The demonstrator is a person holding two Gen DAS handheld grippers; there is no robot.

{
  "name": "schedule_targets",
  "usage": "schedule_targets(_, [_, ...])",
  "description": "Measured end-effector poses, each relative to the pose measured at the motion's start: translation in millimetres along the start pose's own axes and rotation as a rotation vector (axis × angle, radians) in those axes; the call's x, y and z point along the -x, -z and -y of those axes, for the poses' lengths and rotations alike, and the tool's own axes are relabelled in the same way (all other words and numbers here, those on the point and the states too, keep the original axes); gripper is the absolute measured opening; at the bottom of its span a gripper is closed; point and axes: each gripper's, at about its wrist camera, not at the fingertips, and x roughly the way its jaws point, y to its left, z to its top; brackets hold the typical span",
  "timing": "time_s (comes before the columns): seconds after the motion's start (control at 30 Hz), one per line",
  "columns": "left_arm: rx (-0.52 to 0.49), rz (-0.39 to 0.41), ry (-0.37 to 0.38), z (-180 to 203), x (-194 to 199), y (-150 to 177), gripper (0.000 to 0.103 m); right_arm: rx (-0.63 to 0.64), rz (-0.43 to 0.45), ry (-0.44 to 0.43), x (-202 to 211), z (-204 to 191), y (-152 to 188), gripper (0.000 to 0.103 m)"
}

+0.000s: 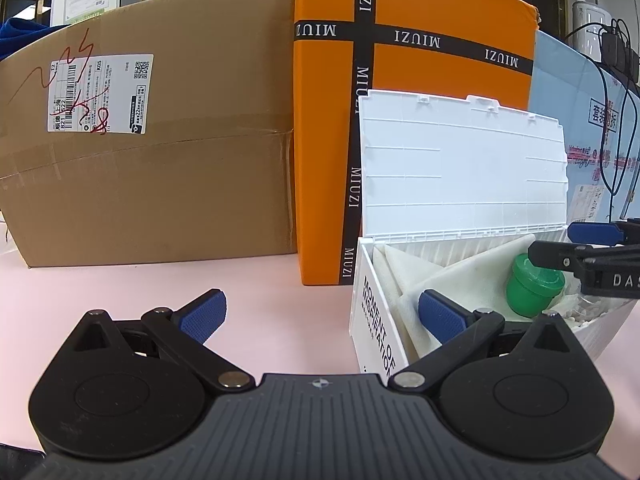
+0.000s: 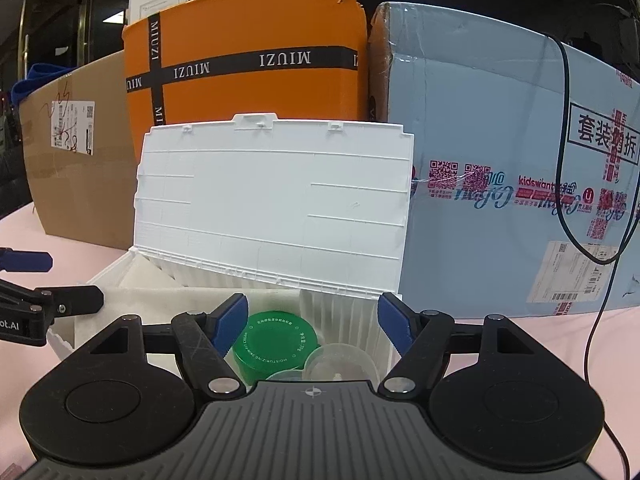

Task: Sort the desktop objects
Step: 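Lower the green jar into the white box and open the right gripper, then withdraw the right tool and move it to the gold egg-shaped object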

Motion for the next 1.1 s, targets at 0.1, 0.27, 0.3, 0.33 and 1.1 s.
schedule_targets(0.1, [0.002, 0.001, 0.003, -0.3, 0.7, -0.1, 0.103, 0.005, 0.002, -0.002, -0.4, -1.6, 1.8, 0.070])
schedule_targets(0.27, [-0.001, 0.010, -0.004, -0.4, 3.8, -0.7, 0.103, -0.011, 0.029, -0.008, 7.2, -0.6, 3.0, 0.071])
schedule_targets(0.3, [-0.002, 0.014, -0.007, -0.2, 4.6, -0.8, 0.103, -0.013, 0.036, -0.010, 9.1, -0.9, 3.4, 0.071])
schedule_targets(0.33, [-0.004, 0.016, -0.010, 0.0, 5.3, -0.7, 0.103, -0.015, 0.043, -0.012, 11.1, -1.1, 3.8, 0.071])
schedule_targets(1.1, [-0.028, 0.080, -0.051, 9.3, 39.5, 7.0, 0.103, -0.065, 0.157, -0.065, 69.7, -5.5, 21.2, 0.073])
